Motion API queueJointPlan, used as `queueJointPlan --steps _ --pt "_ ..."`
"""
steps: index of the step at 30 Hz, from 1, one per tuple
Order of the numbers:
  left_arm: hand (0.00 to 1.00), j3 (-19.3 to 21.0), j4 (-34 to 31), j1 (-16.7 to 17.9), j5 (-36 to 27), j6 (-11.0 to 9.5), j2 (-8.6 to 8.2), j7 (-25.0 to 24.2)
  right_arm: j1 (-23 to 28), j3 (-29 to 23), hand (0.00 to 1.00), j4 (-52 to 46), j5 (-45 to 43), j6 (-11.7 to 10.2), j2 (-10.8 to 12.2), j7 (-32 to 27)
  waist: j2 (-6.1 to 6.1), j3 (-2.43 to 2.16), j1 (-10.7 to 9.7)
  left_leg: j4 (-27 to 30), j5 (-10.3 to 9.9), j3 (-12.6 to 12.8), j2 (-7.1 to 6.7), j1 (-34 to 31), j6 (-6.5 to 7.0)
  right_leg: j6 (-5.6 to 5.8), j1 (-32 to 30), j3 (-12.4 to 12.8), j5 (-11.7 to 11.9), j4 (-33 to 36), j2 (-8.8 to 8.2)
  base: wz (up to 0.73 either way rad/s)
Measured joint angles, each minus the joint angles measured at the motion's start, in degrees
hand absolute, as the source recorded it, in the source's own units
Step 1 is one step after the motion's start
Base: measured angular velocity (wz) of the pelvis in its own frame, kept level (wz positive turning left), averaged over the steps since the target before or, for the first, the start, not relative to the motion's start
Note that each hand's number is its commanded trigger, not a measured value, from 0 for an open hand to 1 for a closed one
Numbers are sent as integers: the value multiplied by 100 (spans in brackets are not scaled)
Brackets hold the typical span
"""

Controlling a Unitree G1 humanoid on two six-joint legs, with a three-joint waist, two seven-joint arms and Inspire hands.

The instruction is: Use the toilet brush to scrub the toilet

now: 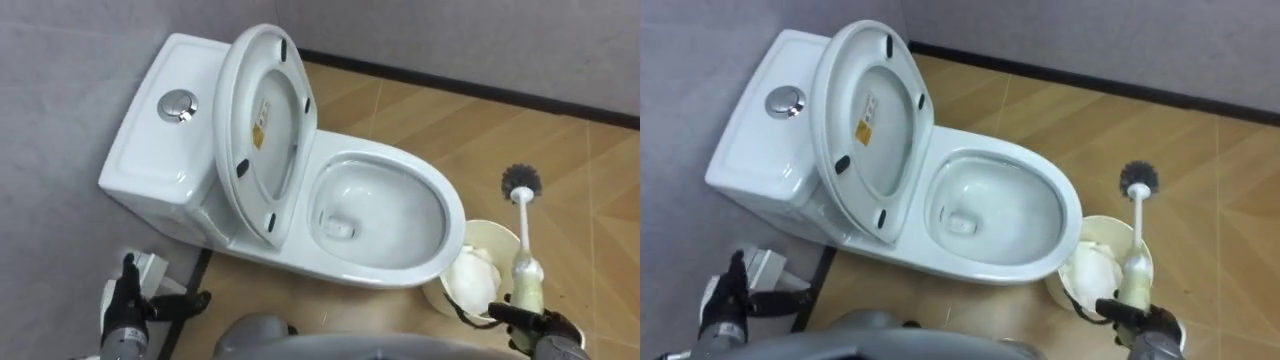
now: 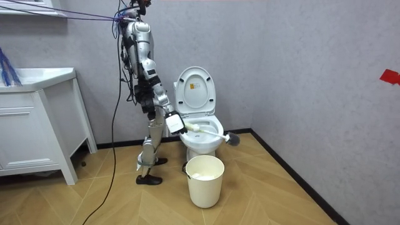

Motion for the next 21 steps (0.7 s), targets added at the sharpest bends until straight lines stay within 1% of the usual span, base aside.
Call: queueJointPlan --steps 1,2,3,5,6,7,9,10,11,12,13,14,15,16,18,20,21 --pt "0 5 -116 12 103 -44 1 24 3 -2 100 5 -79 -8 2 -1 -3 -1 18 -2 0 -21 -8 8 0 5 21 -29 -3 -5 -4 17" --pt "0 5 -371 37 318 -100 1 125 1 8 100 5 -269 -28 10 -2 -11 -1 92 -3 0 -40 -12 24 0 7 37 -38 -4 -6 -7 10" --pt "0 5 -620 74 509 -153 2 230 0 78 100 5 -408 -88 16 10 -29 1 132 -6 0 -61 -14 31 0 7 49 -46 -4 -6 -6 4" --pt "0 -8 -889 91 724 -244 1 374 -6 203 100 3 -609 -176 20 21 -46 1 197 1 0 -79 -18 41 0 7 74 -67 -3 -3 -6 5" --pt "0 -15 -1042 86 827 -284 1 449 -32 255 100 3 -765 -182 23 23 -58 2 244 0 0 -86 -20 56 -1 6 93 -70 -4 -3 -5 4" --pt "0 -13 -1136 84 886 -299 1 472 -54 281 100 3 -829 -184 23 33 -65 1 260 0 0 -90 -19 61 -1 6 98 -71 -5 -2 -5 0" --pt "0 -17 -1512 90 1004 -394 12 520 -145 430 100 6 -1038 -245 21 105 -88 13 296 20 -1 -99 -19 62 -3 4 113 -76 -6 -10 0 0" --pt "0 -19 -1621 91 1016 -397 18 521 -169 456 100 6 -1076 -260 21 131 -94 16 299 31 -2 -103 -19 58 -5 4 118 -82 -6 -14 1 6" --pt "0 -24 -1860 84 1018 -403 21 524 -205 474 100 6 -1208 -291 22 172 -99 16 303 43 -4 -139 -26 43 -7 4 119 -121 -5 -20 -1 11" --pt "0 -45 -2047 53 1032 -469 26 579 -243 498 100 6 -1388 -300 22 204 -109 19 324 43 -4 -166 -33 27 -7 4 110 -151 -6 -19 -4 9" --pt "0 -69 -2102 35 1041 -519 37 617 -272 500 100 7 -1464 -300 22 226 -102 14 347 42 -4 -166 -32 18 -7 4 100 -155 -6 -19 -5 7" --pt "0 -140 -2199 -5 1114 -562 81 647 -339 505 100 25 -1665 -305 21 273 -77 -1 361 47 -3 -185 -32 -10 -7 4 81 -168 -6 -17 -6 7" --pt "0 -255 -2350 -15 1281 -562 165 685 -430 591 100 135 -1805 -365 21 299 -99 13 355 50 -3 -215 -50 -19 -7 8 81 -189 -8 -16 -9 9" --pt "0 -308 -2437 -15 1361 -562 201 688 -476 643 100 215 -1845 -397 21 321 -109 16 353 49 -3 -222 -55 -21 -7 10 82 -195 -10 -17 -11 10" --pt "0 -465 -2648 -44 1584 -595 247 708 -546 697 100 298 -1952 -409 20 362 -108 19 404 47 -4 -254 -85 -33 -5 23 84 -212 -17 -18 -15 7" --pt "0 -470 -2765 -61 1738 -598 271 715 -554 695 100 299 -2053 -449 13 403 -86 18 392 49 -5 -272 -95 -53 -2 27 65 -212 -19 -12 -15 4" --pt "0 -478 -2866 -81 1859 -600 316 725 -559 682 100 313 -2085 -502 11 453 -81 17 377 46 -5 -284 -92 -78 -2 27 45 -211 -19 3 -18 5"
